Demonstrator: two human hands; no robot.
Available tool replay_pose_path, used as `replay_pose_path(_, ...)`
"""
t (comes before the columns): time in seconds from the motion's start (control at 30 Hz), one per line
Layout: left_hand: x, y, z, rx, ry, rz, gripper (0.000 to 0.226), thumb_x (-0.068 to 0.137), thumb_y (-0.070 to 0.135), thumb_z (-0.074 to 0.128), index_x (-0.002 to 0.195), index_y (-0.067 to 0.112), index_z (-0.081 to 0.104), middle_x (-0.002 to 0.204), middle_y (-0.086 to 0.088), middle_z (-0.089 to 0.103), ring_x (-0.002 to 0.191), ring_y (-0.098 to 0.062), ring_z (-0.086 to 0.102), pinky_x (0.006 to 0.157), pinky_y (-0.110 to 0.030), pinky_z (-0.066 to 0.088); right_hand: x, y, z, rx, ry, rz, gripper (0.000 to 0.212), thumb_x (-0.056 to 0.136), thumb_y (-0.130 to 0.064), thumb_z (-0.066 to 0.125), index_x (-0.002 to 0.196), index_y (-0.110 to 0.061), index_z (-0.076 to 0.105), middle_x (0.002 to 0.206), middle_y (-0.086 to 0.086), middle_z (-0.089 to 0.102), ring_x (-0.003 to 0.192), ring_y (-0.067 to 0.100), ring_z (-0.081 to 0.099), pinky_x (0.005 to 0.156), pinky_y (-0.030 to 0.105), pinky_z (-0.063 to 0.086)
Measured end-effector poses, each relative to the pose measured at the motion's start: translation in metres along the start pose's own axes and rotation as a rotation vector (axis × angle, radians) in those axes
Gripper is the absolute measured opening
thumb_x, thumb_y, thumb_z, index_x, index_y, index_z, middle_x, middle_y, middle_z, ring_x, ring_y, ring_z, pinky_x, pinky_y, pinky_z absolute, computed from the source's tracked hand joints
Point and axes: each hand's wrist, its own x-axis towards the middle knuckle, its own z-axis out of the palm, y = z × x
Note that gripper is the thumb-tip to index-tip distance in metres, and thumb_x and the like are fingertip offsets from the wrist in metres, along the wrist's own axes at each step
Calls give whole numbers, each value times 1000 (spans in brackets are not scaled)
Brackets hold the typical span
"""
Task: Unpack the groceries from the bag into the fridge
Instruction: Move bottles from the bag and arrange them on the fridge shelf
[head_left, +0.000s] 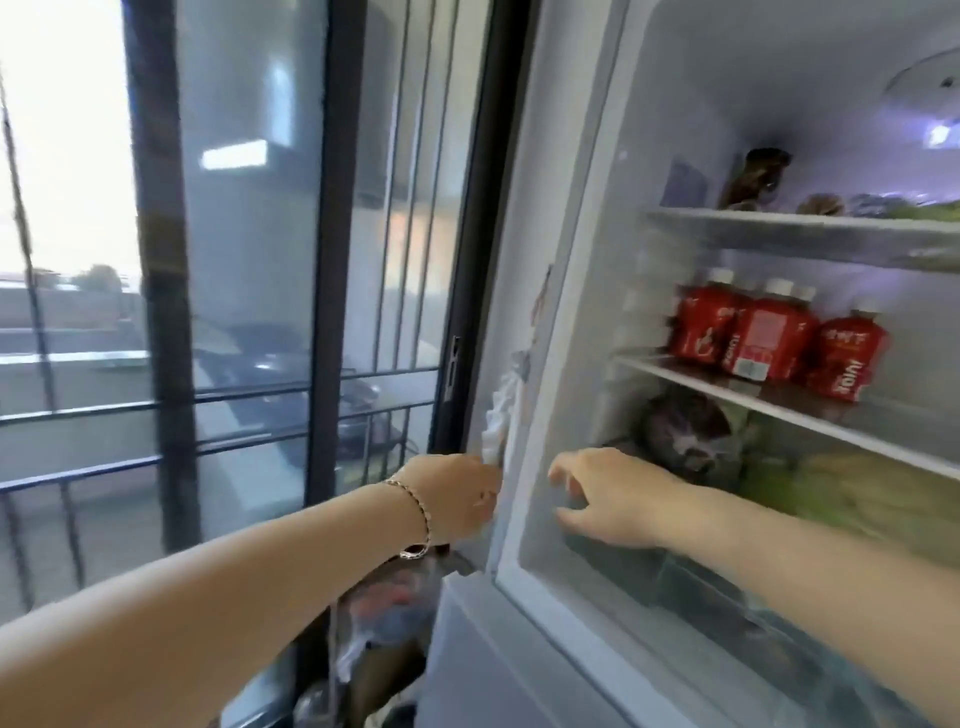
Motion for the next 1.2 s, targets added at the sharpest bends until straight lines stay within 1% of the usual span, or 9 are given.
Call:
replay_pose_path(0.13, -126, -56, 18, -4, -160, -386, 28, 95, 25, 40, 112, 13, 58, 115, -7, 61, 106, -27, 57, 86, -35, 45, 11, -112, 38, 141, -232, -262, 33, 90, -35, 54, 119, -18, 55, 107, -2, 61, 89, 13, 53, 76, 24, 43)
replay_pose_path(0.33, -372, -122, 41, -35, -353, -863, 30, 95, 16, 40, 113, 3, 61, 116, -14, 62, 106, -32, 59, 86, -38, 48, -25, -322, 100, 80, -333, -664, 28, 86, -34, 55, 110, -21, 62, 108, 2, 65, 96, 20, 60, 83, 26, 47)
replay_pose_path(0.5, -598, -114, 28, -191, -259, -1297, 30, 92, 21, 45, 112, 6, 61, 119, -14, 62, 109, -29, 57, 84, -30, 45, -117, -515, 127, -8, -367, -975, 24, 88, -26, 53, 108, -18, 64, 105, 6, 62, 100, 24, 57, 78, 22, 42)
replay_pose_path(0.6, -740, -93, 21, -243, -179, -1524, 27, 89, 28, 46, 104, 15, 63, 115, -6, 64, 109, -26, 58, 85, -30, 46, -196, -629, 131, -117, -418, -1133, 34, 92, -26, 49, 117, -5, 61, 119, 15, 61, 105, 28, 58, 83, 27, 44)
replay_pose_path(0.73, -911, -43, 8, -399, 19, -1851, 24, 86, 21, 48, 98, 11, 67, 107, -7, 68, 96, -24, 63, 70, -24, 47, -305, -772, 140, -205, -650, -1199, 30, 89, -30, 52, 96, -3, 64, 79, 9, 60, 61, 18, 52, 57, 25, 42)
replay_pose_path(0.8, -979, -15, 2, -497, 142, -1973, 21, 87, 16, 47, 91, 9, 67, 103, -11, 69, 89, -25, 65, 65, -23, 47, -361, -833, 144, -281, -697, -1257, 26, 88, -35, 52, 88, -10, 60, 83, 5, 59, 68, 19, 56, 61, 26, 47)
replay_pose_path(0.87, -1041, 8, -4, -558, 210, -2065, 18, 85, 14, 44, 79, 12, 61, 96, -12, 70, 79, -25, 66, 64, -23, 47, -417, -885, 143, -309, -697, -1353, 26, 90, -35, 51, 100, -12, 59, 86, 1, 60, 76, 16, 59, 63, 23, 49)
replay_pose_path(1.03, -1170, 51, -25, -480, 219, -2237, 25, 83, 13, 44, 59, 15, 51, 64, -4, 57, 67, -22, 54, 52, -20, 37, -535, -995, 149, -441, -639, -1546, 30, 91, -35, 50, 99, -8, 62, 82, -1, 60, 75, 14, 59, 75, 27, 53)
replay_pose_path(1.2, -1289, 81, -31, -443, 246, -2397, 21, 88, 18, 44, 73, 14, 59, 81, -8, 62, 71, -22, 53, 63, -23, 40, -635, -1094, 167, -548, -660, -1708, 37, 92, -33, 52, 116, -6, 58, 97, 3, 60, 89, 17, 61, 89, 33, 53)
